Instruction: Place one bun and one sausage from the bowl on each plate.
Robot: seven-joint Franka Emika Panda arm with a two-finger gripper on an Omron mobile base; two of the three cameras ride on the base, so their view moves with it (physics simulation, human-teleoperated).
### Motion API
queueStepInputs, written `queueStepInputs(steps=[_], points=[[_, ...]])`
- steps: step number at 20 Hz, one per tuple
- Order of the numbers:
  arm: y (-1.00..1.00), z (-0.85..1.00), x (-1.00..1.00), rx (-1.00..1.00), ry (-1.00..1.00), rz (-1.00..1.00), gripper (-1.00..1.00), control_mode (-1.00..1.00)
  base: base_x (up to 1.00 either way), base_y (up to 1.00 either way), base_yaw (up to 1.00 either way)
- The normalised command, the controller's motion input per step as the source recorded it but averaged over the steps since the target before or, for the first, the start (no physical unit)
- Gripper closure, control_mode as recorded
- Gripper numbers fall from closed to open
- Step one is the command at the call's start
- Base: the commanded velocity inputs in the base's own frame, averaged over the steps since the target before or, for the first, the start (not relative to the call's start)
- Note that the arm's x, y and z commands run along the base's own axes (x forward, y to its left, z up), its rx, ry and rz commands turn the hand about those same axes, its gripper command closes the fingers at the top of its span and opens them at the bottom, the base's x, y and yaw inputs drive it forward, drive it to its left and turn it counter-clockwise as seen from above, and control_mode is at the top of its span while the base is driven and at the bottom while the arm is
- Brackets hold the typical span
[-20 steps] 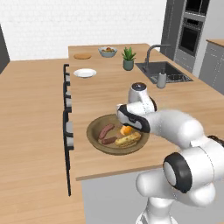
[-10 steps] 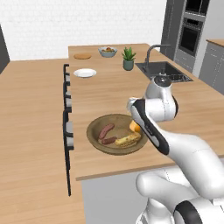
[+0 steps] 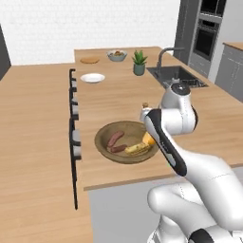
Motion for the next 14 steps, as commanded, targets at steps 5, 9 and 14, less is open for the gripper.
queueStepInputs(steps=[5, 9, 14], points=[[0.00, 0.00, 0.00, 0.00, 0.00, 0.00, 1.00, 1.00, -0.91, 0.96, -0.01], [0.00, 0.00, 0.00, 0.00, 0.00, 0.00, 1.00, 1.00, -0.31, 1.00, -0.08], [0.00, 0.00, 0.00, 0.00, 0.00, 0.00, 1.00, 1.00, 0.25, 1.00, -0.16]])
